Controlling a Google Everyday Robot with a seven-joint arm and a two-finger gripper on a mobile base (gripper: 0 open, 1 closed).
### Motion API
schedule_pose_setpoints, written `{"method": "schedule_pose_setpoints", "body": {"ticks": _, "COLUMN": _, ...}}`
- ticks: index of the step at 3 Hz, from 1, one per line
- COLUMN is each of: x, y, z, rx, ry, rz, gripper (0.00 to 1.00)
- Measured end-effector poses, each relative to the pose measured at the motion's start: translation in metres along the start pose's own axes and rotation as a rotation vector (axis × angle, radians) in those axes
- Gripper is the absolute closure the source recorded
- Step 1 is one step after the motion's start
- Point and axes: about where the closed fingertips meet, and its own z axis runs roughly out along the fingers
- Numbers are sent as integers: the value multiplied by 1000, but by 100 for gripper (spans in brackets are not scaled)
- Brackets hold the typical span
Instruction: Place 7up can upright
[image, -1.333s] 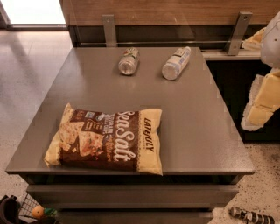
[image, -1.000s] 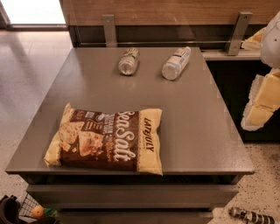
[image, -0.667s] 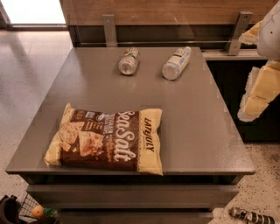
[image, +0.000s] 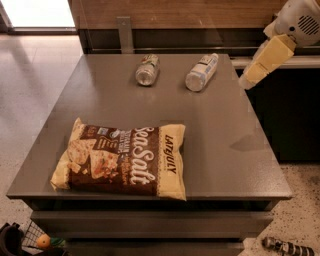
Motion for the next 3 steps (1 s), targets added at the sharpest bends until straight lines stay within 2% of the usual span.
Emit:
{"method": "schedule_pose_setpoints", "body": {"ticks": 1, "x": -31, "y": -25, "z": 16, "rx": 50, "ry": -120, "rz": 184, "gripper": 0}}
{"method": "schedule_pose_setpoints", "body": {"ticks": 2, "x": -72, "y": -51, "z": 32, "rx": 141, "ry": -128, "rz": 345, "gripper": 0}}
{"method": "schedule_pose_setpoints", "body": {"ticks": 3, "x": -89, "y": -63, "z": 50, "rx": 162, "ry": -152, "rz": 495, "gripper": 0}}
